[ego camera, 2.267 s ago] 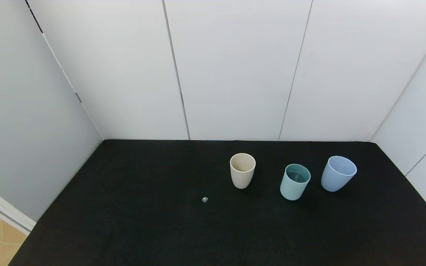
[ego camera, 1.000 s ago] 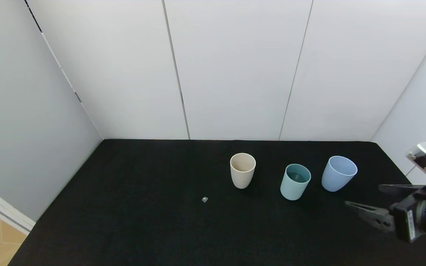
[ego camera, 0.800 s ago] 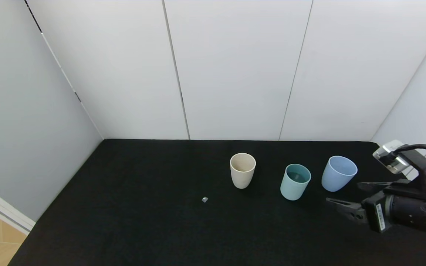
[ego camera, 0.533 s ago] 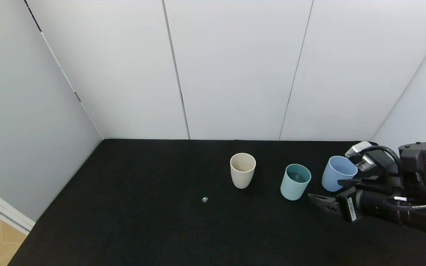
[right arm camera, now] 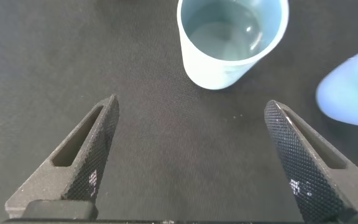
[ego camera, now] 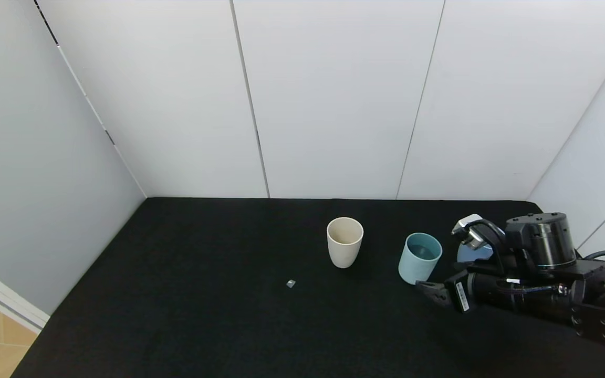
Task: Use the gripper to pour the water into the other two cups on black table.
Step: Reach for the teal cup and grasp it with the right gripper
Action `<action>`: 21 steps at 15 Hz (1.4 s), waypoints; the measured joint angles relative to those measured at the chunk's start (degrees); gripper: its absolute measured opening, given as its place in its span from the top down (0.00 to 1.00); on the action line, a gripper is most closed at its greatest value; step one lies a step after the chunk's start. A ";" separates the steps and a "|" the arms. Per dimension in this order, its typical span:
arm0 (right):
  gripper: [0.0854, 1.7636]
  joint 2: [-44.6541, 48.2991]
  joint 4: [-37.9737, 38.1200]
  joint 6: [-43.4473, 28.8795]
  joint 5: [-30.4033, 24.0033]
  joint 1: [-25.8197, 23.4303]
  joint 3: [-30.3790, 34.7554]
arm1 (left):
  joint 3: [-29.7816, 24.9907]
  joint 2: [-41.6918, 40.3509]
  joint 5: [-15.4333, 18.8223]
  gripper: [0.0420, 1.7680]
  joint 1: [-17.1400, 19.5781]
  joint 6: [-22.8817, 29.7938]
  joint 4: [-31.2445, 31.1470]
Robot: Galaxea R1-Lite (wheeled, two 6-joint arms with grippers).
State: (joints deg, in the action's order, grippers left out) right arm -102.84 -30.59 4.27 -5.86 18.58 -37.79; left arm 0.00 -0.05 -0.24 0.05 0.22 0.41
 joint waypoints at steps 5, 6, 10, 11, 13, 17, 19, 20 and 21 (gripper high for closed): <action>0.04 -5.23 -0.04 -0.17 0.17 0.21 -3.44 | 0.00 0.00 0.00 0.03 0.00 0.00 0.00; 0.04 -6.21 -0.12 -0.22 0.17 0.16 -4.24 | 0.00 0.00 0.00 0.03 0.00 0.02 0.00; 0.04 -10.61 -2.35 -0.39 2.54 0.05 -7.13 | 0.00 0.00 0.00 0.03 0.00 0.02 0.00; 0.03 -11.74 -3.40 -0.44 3.15 0.10 -7.80 | 0.00 0.00 0.00 0.03 0.00 0.02 0.00; 0.03 -13.67 -4.30 -0.44 3.44 0.02 -9.18 | 0.00 0.00 0.02 0.03 0.00 0.02 0.00; 0.03 -15.82 -4.66 -0.66 3.45 -0.52 -11.37 | 0.00 0.00 0.02 0.03 -0.02 0.02 0.00; 0.03 -16.46 -5.74 -0.72 3.45 -0.67 -11.81 | 0.00 0.00 0.02 0.03 0.00 0.02 0.00; 0.03 -16.70 -6.21 -0.74 3.45 -0.74 -11.90 | 0.00 0.00 0.02 0.03 0.00 0.02 0.00; 0.03 -16.92 -6.31 -0.74 3.45 -0.76 -11.96 | 0.00 0.00 0.00 0.03 0.00 0.02 0.00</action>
State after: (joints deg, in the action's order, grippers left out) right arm -119.76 -36.90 3.52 -2.41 17.82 -49.75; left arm 0.00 -0.05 -0.24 0.05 0.24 0.41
